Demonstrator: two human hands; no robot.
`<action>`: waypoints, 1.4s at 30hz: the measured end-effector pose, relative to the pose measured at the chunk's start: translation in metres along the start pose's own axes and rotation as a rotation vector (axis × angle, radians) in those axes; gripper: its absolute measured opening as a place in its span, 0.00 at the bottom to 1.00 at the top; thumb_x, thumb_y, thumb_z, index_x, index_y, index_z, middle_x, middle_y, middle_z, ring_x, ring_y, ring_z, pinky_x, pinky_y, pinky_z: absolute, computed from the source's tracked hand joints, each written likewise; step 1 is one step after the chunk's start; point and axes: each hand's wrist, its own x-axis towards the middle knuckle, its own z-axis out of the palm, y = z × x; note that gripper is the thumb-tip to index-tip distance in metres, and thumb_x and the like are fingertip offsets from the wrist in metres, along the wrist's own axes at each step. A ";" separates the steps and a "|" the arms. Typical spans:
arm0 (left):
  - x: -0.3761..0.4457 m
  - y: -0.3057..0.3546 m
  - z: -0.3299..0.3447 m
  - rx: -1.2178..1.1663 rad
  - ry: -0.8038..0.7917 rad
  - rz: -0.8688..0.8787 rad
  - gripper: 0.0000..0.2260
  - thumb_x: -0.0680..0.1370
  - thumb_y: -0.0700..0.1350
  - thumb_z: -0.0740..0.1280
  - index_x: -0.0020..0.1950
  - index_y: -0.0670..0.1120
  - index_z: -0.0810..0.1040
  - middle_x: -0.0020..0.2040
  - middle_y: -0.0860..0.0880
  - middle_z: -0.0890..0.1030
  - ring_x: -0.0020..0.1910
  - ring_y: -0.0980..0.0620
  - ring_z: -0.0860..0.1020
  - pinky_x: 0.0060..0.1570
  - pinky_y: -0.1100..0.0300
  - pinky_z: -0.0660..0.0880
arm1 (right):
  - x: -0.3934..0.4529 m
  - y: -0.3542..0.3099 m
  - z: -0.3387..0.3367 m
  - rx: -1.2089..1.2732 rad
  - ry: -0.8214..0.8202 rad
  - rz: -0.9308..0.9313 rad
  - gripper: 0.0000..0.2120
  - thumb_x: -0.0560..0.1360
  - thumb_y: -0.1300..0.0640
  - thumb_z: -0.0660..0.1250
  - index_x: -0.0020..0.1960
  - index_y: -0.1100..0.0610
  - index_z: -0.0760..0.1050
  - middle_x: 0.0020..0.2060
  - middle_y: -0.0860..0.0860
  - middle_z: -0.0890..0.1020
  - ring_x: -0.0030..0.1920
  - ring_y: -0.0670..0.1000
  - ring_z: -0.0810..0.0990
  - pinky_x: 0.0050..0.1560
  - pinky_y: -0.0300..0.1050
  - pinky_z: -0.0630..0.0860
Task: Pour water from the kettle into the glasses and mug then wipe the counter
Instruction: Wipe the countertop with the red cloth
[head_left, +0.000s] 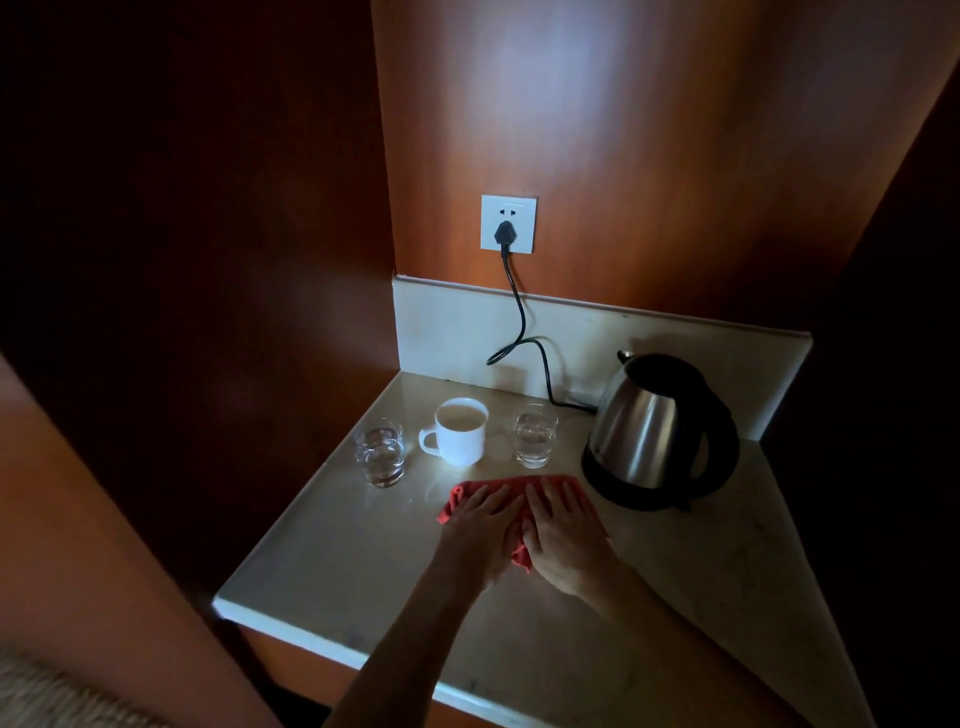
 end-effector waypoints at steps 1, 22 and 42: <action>0.003 0.001 0.001 0.005 -0.008 -0.008 0.22 0.81 0.56 0.53 0.70 0.51 0.74 0.69 0.51 0.76 0.70 0.47 0.71 0.69 0.48 0.68 | 0.003 0.001 0.001 0.004 -0.003 0.002 0.27 0.75 0.47 0.55 0.61 0.62 0.82 0.59 0.63 0.83 0.56 0.66 0.83 0.57 0.64 0.79; 0.023 -0.014 0.021 0.080 -0.083 0.001 0.24 0.82 0.57 0.47 0.76 0.51 0.65 0.75 0.52 0.68 0.76 0.49 0.62 0.73 0.46 0.59 | 0.027 0.015 0.005 0.111 0.042 -0.035 0.26 0.78 0.48 0.56 0.65 0.63 0.79 0.62 0.62 0.81 0.61 0.65 0.80 0.62 0.63 0.76; 0.000 -0.002 0.008 -0.002 -0.044 -0.041 0.20 0.82 0.54 0.54 0.70 0.51 0.75 0.69 0.50 0.76 0.70 0.47 0.72 0.70 0.47 0.67 | -0.004 -0.006 -0.001 0.112 -0.004 0.038 0.26 0.74 0.49 0.56 0.60 0.63 0.83 0.59 0.64 0.83 0.55 0.68 0.83 0.57 0.66 0.78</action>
